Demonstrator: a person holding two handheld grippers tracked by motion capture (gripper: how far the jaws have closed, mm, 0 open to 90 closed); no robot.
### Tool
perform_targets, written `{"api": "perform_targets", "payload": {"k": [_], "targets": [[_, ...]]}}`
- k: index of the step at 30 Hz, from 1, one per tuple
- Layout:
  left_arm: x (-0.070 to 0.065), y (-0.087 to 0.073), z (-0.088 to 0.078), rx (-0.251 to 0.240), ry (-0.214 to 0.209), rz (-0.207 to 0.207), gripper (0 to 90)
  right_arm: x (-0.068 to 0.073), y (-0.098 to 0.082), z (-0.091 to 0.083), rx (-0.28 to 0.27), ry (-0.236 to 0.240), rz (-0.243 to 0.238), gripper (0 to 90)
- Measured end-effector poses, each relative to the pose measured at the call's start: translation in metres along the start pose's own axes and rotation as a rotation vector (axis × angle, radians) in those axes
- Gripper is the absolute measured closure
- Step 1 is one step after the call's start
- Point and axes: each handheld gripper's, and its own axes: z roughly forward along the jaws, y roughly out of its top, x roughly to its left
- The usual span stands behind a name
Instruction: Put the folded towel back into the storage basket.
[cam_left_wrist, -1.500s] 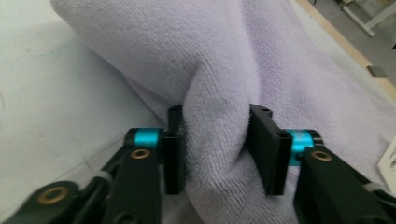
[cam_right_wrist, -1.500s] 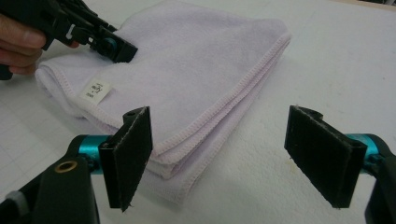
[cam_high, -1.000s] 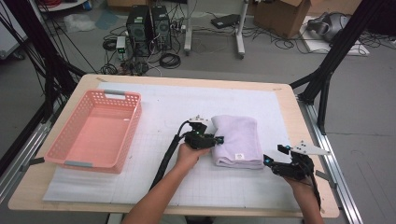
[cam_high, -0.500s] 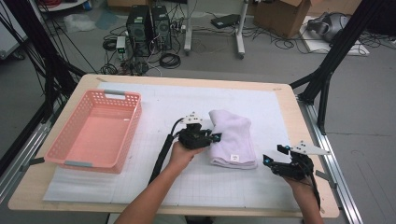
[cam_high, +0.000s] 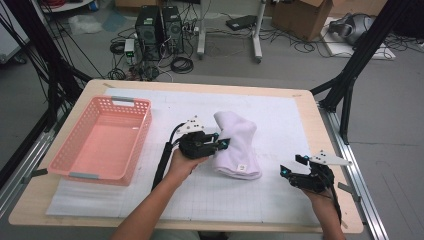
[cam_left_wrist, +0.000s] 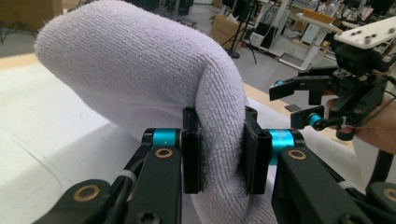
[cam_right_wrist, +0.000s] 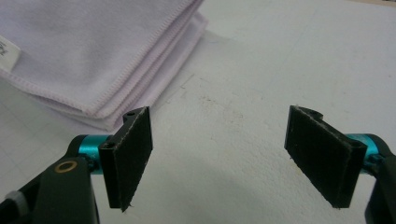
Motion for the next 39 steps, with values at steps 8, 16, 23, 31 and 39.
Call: {"api": "perform_targets", "payload": {"k": [8, 16, 23, 31, 39], "targets": [[0.006, 0.008, -0.023, -0.039, 0.017, 0.014, 73.3, 0.002, 0.001, 0.002, 0.002, 0.003, 0.004, 22.3], [0.012, 0.016, -0.043, -0.069, 0.028, 0.024, 73.5, 0.003, 0.002, 0.003, 0.001, 0.008, -0.001, 22.3], [0.016, 0.024, -0.059, -0.095, 0.038, 0.028, 73.6, 0.004, 0.003, 0.005, -0.002, 0.01, -0.004, 22.3], [0.02, 0.034, -0.077, -0.116, 0.037, 0.036, 73.6, 0.004, 0.004, 0.007, -0.003, 0.011, -0.001, 22.3], [0.023, 0.042, -0.097, -0.141, 0.053, 0.047, 73.6, 0.005, 0.005, 0.007, -0.007, 0.011, -0.007, 22.3]]}}
